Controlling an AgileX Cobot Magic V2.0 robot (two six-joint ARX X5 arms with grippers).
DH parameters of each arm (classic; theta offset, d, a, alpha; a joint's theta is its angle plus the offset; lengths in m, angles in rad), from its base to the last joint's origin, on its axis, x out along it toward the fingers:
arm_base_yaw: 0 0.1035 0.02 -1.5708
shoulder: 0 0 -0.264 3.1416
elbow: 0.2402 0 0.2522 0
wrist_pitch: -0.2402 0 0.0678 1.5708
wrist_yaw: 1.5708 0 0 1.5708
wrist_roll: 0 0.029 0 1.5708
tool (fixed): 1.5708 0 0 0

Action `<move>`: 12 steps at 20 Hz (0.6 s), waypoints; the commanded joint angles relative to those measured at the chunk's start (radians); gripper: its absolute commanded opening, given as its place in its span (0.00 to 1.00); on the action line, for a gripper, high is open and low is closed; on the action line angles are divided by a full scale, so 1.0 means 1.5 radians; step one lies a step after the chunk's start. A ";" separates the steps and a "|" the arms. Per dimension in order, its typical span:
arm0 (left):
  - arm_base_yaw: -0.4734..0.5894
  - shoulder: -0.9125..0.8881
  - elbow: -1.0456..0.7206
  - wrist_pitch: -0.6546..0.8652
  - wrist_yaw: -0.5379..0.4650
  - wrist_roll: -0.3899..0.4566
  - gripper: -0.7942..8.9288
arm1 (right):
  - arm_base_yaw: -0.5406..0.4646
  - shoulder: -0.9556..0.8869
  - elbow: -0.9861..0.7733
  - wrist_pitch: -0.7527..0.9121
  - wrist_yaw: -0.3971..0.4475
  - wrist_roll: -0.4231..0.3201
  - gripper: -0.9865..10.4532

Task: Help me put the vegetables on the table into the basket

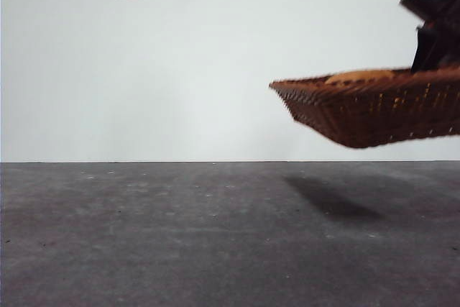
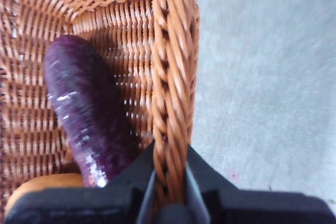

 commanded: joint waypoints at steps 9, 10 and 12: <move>0.002 -0.003 -0.003 0.002 -0.021 -0.012 0.07 | -0.017 0.155 -0.007 0.028 0.037 -0.023 0.08; 0.002 -0.003 -0.003 0.002 -0.037 -0.012 0.07 | -0.022 0.161 -0.013 0.031 0.042 -0.023 0.08; 0.002 -0.003 -0.003 0.002 -0.039 -0.012 0.07 | -0.025 0.164 -0.032 0.041 0.053 -0.023 0.08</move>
